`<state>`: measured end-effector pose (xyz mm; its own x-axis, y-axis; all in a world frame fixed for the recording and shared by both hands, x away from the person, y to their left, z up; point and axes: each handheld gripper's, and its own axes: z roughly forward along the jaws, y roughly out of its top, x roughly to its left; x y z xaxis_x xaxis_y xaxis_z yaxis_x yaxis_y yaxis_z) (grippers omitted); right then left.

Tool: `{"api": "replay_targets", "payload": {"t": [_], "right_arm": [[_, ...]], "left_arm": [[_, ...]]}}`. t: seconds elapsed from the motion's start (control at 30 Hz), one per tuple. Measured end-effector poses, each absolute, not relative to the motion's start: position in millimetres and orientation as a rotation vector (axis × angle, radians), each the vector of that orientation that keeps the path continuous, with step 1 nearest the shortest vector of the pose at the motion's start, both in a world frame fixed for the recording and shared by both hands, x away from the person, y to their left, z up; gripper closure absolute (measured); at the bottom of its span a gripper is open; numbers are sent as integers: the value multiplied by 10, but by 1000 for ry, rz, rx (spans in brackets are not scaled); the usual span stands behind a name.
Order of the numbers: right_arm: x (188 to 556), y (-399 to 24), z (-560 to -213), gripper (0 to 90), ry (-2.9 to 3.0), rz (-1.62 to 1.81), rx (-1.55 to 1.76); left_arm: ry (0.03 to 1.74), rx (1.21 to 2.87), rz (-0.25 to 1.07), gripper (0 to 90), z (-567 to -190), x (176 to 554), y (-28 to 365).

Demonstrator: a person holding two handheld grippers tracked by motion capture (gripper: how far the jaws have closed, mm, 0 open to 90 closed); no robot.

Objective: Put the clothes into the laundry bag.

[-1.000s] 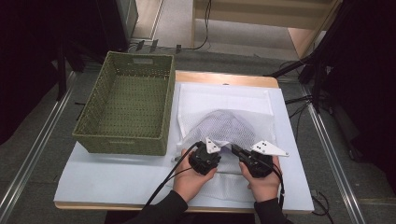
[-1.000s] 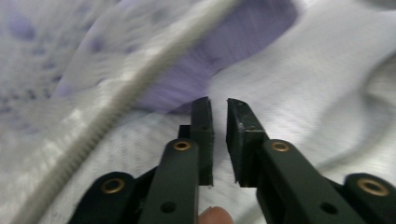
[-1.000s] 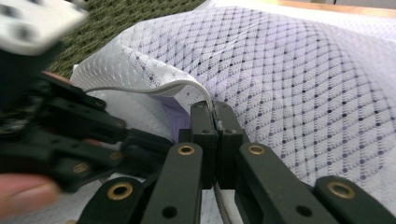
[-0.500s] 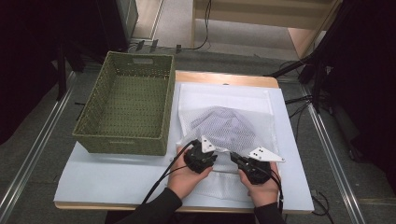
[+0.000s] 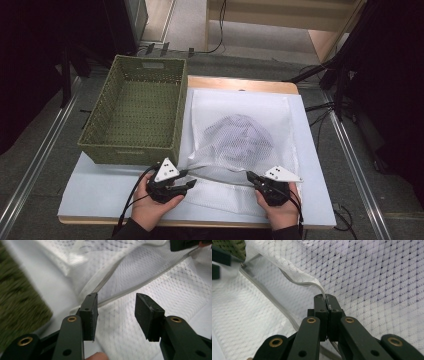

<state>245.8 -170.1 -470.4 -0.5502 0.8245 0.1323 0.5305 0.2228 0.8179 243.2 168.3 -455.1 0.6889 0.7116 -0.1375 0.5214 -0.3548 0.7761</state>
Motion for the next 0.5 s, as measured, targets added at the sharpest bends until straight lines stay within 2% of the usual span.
{"api": "replay_targets", "payload": {"t": [0.13, 0.27, 0.33, 0.4, 0.5], "right_arm": [[2451, -1717, -4775, 874, 2184, 1208, 1289], [2427, -1735, -4751, 635, 2134, 1280, 1292], [2406, -1719, -4711, 548, 2100, 1281, 1277], [2398, -1710, -4658, 493, 2069, 1296, 1267], [2384, -1704, -4552, 469, 2039, 1320, 1249]], "left_arm": [[983, 2030, 257, 522, -4595, 2411, 1797], [999, 2017, 255, 515, -4595, 2424, 1847], [998, 2009, 245, 514, -4594, 2432, 1855], [998, 2015, 247, 512, -4599, 2432, 1861], [1003, 2007, 249, 511, -4589, 2425, 1869]]}}
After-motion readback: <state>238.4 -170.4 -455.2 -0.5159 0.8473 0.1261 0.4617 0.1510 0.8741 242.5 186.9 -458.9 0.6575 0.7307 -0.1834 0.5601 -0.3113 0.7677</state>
